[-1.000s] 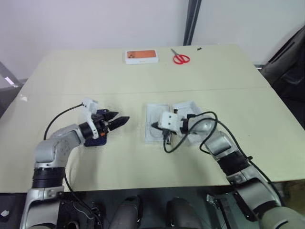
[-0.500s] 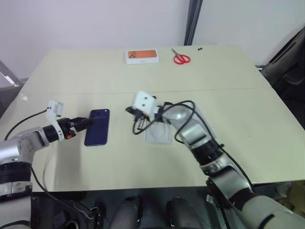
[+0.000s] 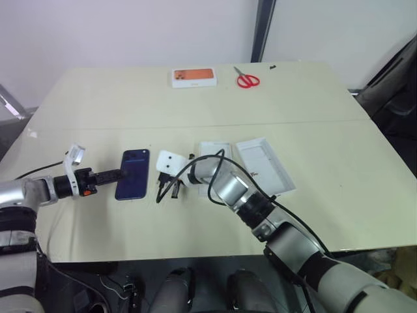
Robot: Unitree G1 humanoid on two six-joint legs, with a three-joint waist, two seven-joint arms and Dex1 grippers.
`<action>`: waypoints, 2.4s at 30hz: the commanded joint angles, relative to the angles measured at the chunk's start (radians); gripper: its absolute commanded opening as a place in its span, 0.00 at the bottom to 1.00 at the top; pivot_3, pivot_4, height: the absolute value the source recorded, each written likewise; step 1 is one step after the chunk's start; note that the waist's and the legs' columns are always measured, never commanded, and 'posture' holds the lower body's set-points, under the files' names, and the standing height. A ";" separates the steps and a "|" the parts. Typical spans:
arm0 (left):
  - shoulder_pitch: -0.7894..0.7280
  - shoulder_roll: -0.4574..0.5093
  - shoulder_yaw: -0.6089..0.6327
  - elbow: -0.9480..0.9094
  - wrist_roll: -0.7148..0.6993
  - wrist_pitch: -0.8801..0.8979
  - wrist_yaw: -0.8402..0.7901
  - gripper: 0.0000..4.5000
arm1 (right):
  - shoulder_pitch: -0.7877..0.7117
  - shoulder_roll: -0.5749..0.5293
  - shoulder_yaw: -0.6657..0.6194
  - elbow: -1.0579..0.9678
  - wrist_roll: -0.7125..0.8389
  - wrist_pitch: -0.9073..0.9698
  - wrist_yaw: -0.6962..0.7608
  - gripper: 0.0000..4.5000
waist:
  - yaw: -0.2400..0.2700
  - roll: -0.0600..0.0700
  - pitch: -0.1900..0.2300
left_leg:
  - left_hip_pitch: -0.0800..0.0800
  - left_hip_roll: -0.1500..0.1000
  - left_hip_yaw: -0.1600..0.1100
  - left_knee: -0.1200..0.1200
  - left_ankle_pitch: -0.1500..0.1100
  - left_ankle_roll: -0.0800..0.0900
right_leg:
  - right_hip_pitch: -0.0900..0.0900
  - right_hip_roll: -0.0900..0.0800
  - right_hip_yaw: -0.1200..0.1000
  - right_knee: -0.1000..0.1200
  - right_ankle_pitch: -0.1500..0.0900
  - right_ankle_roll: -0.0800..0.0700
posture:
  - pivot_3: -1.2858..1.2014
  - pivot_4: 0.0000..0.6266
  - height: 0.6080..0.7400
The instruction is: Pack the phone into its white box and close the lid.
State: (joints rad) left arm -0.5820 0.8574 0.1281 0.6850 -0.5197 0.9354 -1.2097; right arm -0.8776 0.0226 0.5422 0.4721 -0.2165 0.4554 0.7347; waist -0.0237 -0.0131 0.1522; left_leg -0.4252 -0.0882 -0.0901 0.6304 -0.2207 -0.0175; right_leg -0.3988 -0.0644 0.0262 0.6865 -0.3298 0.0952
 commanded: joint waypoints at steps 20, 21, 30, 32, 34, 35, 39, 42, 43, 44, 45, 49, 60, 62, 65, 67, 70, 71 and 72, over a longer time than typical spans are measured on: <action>0.000 -0.204 -0.080 -0.055 0.085 0.061 -0.007 1.00 | -0.015 -0.027 0.004 -0.001 -0.020 0.013 0.036 0.01 | 0.014 0.004 -0.004 | 0.003 -0.003 -0.002 0.001 0.000 0.000 | 0.005 -0.002 -0.001 0.000 0.000 0.000 | 0.52 0.24 0.95; 0.005 -0.210 -0.079 -0.065 0.084 0.062 -0.004 1.00 | -0.016 -0.027 0.003 0.002 -0.022 0.011 0.034 0.01 | 0.014 0.004 -0.004 | 0.004 -0.003 -0.002 0.000 0.000 0.000 | 0.006 -0.002 -0.001 0.000 0.000 0.000 | 0.52 0.24 0.95; -0.010 -0.298 -0.004 -0.099 0.004 0.224 0.062 1.00 | -0.011 -0.047 0.004 0.030 -0.044 -0.016 0.027 0.01 | 0.016 0.007 -0.006 | 0.009 -0.003 -0.003 0.000 -0.003 0.006 | 0.010 -0.002 -0.001 0.000 0.000 0.000 | 0.52 0.24 0.95; -0.017 -0.307 0.009 -0.099 -0.002 0.249 0.073 1.00 | -0.007 -0.047 0.003 0.027 -0.044 -0.018 0.031 0.01 | 0.016 0.007 -0.006 | 0.010 -0.003 -0.003 0.000 -0.003 0.006 | 0.012 -0.002 -0.001 0.000 0.000 0.000 | 0.52 0.24 0.95; -0.021 -0.306 0.008 -0.101 -0.005 0.275 0.068 1.00 | -0.004 -0.048 0.002 0.021 -0.045 -0.016 0.034 0.01 | 0.016 0.007 -0.007 | 0.010 -0.003 -0.003 0.000 -0.003 0.006 | 0.012 -0.002 -0.001 0.000 0.000 0.000 | 0.52 0.24 0.95; -0.021 -0.302 -0.001 -0.104 0.002 0.270 0.065 1.00 | -0.003 -0.051 0.001 0.019 -0.048 -0.018 0.035 0.01 | 0.015 0.007 -0.007 | 0.010 -0.003 -0.003 0.000 -0.003 0.005 | 0.012 -0.002 -0.001 0.000 0.000 0.000 | 0.52 0.24 0.95; -0.023 -0.272 -0.063 -0.109 0.048 0.242 0.050 1.00 | -0.003 -0.055 -0.006 0.026 -0.052 -0.021 0.033 0.01 | 0.015 0.007 -0.007 | 0.010 -0.003 -0.003 0.000 -0.003 0.004 | 0.012 -0.002 -0.001 0.000 0.000 0.000 | 0.52 0.24 0.95; -0.039 -0.263 -0.083 -0.119 0.076 0.213 0.065 1.00 | -0.003 -0.057 -0.008 0.027 -0.053 -0.024 0.035 0.01 | 0.015 0.008 -0.008 | 0.010 -0.003 -0.003 0.000 -0.003 0.004 | 0.012 -0.002 -0.001 -0.001 0.000 0.000 | 0.52 0.24 0.95; -0.048 -0.262 -0.079 -0.121 0.074 0.217 0.069 1.00 | -0.003 -0.057 -0.009 0.027 -0.054 -0.025 0.036 0.01 | 0.015 0.008 -0.008 | 0.010 -0.003 -0.003 0.000 -0.003 0.004 | 0.012 -0.002 -0.001 -0.001 0.000 0.000 | 0.52 0.24 0.95; -0.055 -0.263 -0.075 -0.122 0.074 0.219 0.072 1.00 | -0.004 -0.057 -0.009 0.029 -0.054 -0.026 0.037 0.01 | 0.015 0.008 -0.008 | 0.010 -0.003 -0.003 -0.001 -0.003 0.004 | 0.012 -0.002 -0.001 -0.001 0.000 0.000 | 0.52 0.24 0.95; -0.061 -0.271 -0.067 -0.130 0.066 0.232 0.080 1.00 | -0.004 -0.059 -0.009 0.029 -0.054 -0.027 0.041 0.01 | 0.015 0.008 -0.008 | 0.010 -0.003 -0.003 -0.001 -0.003 0.004 | 0.012 -0.002 -0.001 -0.001 0.000 0.000 | 0.52 0.24 0.95; -0.061 -0.301 -0.061 -0.159 0.056 0.251 0.112 1.00 | -0.002 -0.066 -0.005 0.027 -0.052 -0.030 0.060 0.01 | 0.018 0.009 -0.008 | 0.010 -0.003 -0.004 0.000 -0.003 0.004 | 0.012 -0.002 -0.001 -0.001 0.000 0.000 | 0.52 0.24 0.95; -0.059 -0.356 0.019 -0.198 0.023 0.289 0.208 1.00 | 0.011 -0.074 0.004 0.014 -0.053 -0.036 0.083 0.01 | 0.030 0.009 -0.009 | 0.011 -0.004 -0.003 0.000 -0.003 0.004 | 0.014 -0.002 -0.001 -0.002 0.000 0.000 | 0.52 0.24 0.95; -0.054 -0.353 0.016 -0.218 0.019 0.293 0.215 1.00 | 0.008 -0.071 0.000 0.021 -0.054 -0.037 0.076 0.01 | 0.027 0.009 -0.009 | 0.011 -0.003 -0.003 -0.001 -0.003 0.004 | 0.013 -0.002 -0.001 -0.002 0.000 0.000 | 0.52 0.24 0.95; -0.043 -0.342 0.017 -0.225 0.012 0.287 0.214 1.00 | 0.000 -0.067 -0.009 0.036 -0.054 -0.039 0.063 0.01 | 0.019 0.009 -0.009 | 0.011 -0.003 -0.003 -0.001 -0.003 0.004 | 0.013 -0.002 -0.001 -0.002 0.000 0.000 | 0.52 0.24 0.95; -0.040 -0.336 0.029 -0.216 0.005 0.287 0.213 1.00 | -0.002 -0.068 -0.010 0.036 -0.054 -0.039 0.066 0.01 | 0.014 0.009 -0.009 | 0.011 -0.003 -0.003 -0.002 -0.003 0.004 | 0.013 -0.002 -0.001 -0.002 0.000 0.000 | 0.52 0.24 0.95; -0.044 -0.317 0.062 -0.166 0.000 0.272 0.223 1.00 | -0.001 -0.069 -0.010 0.034 -0.055 -0.042 0.066 0.01 | 0.009 0.009 -0.009 | 0.011 -0.003 -0.003 -0.002 -0.003 0.004 | 0.012 -0.002 -0.001 -0.002 0.000 0.000 | 0.52 0.24 0.95; -0.044 -0.312 0.069 -0.153 -0.003 0.268 0.221 1.00 | 0.001 -0.070 -0.009 0.034 -0.055 -0.043 0.066 0.01 | 0.008 0.009 -0.009 | 0.011 -0.003 -0.003 -0.003 -0.003 0.004 | 0.012 -0.002 -0.001 -0.002 0.000 0.000 | 0.52 0.24 0.95; -0.046 -0.308 0.073 -0.142 -0.009 0.269 0.219 1.00 | 0.002 -0.071 -0.009 0.033 -0.055 -0.043 0.066 0.01 | 0.007 0.009 -0.009 | 0.011 -0.003 -0.003 -0.003 -0.003 0.004 | 0.012 -0.002 -0.001 -0.002 0.000 0.000 | 0.52 0.24 0.95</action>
State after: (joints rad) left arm -0.6447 0.5442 0.2135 0.5081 -0.5338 1.1908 -1.0006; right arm -0.8767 -0.0529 0.5253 0.5035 -0.2707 0.4137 0.7928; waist -0.0168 -0.0041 0.1430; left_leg -0.4140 -0.0908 -0.0935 0.6275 -0.2233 -0.0139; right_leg -0.3871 -0.0662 0.0254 0.6842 -0.3299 0.0954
